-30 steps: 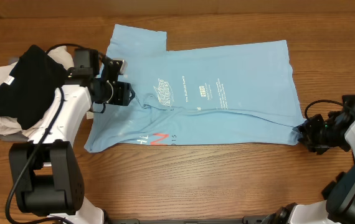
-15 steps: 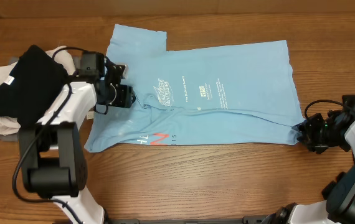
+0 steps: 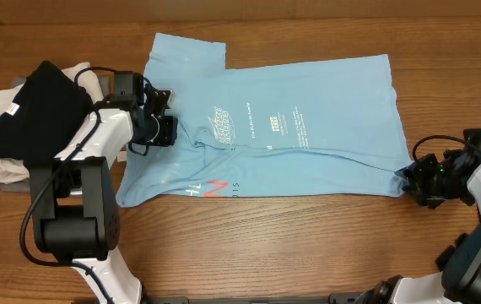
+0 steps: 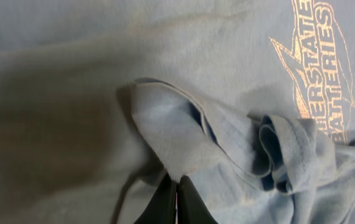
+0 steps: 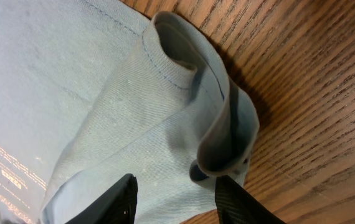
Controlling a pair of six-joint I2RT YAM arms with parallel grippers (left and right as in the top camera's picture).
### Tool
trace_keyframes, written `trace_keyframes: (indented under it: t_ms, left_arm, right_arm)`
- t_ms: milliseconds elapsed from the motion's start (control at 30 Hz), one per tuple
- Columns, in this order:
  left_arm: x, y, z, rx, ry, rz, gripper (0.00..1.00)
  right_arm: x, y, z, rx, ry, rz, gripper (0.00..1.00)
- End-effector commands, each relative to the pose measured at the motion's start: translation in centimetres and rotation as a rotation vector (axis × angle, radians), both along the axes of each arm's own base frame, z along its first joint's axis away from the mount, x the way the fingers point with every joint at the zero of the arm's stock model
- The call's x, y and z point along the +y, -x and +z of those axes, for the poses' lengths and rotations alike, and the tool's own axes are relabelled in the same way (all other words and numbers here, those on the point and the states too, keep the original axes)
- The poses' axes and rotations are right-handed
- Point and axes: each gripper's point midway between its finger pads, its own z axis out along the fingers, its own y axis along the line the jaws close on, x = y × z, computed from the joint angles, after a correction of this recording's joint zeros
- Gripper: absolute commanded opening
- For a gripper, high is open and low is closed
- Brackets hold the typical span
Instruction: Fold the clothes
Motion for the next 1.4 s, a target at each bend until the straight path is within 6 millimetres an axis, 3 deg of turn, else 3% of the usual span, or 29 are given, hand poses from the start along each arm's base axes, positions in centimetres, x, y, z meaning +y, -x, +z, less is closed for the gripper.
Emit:
trace_keyframes:
  t_ms: [0,200,367,467,767,800,1000,1367]
  left_arm:
    - [1.5,-1.4,1.7,-0.023,-0.054,0.035,0.04]
    - [5.5,-1.4,2.9,0.001,-0.237,0.106,0.04]
    - [6.1,-1.2,2.8,0.009,-0.266,0.123,0.04]
    - [7.6,-1.1,2.8,0.024,-0.327,0.224,0.04]
    - [8.1,-0.9,2.7,0.037,-0.343,0.289,0.04]
    - [8.1,-0.9,2.7,0.038,-0.341,0.297,0.07]
    - [8.1,-0.7,2.7,0.052,-0.335,0.316,0.60]
    - [7.8,0.9,2.4,0.118,-0.332,0.302,0.66]
  right_arm:
    - [-0.5,-0.9,1.3,-0.049,0.018,0.002,0.45]
    - [-0.5,-0.9,1.3,-0.050,0.019,0.002,0.46]
    - [-0.6,-1.0,1.3,-0.053,0.021,0.002,0.46]
    - [-0.6,-1.0,1.3,-0.053,0.021,0.002,0.46]
    - [-0.6,-0.9,1.3,-0.052,0.024,0.002,0.47]
    - [-0.6,-0.9,1.3,-0.052,0.024,0.002,0.47]
    - [-0.8,-1.4,1.3,-0.074,0.037,0.014,0.53]
    - [1.5,-3.4,0.9,-0.130,0.088,0.129,0.56]
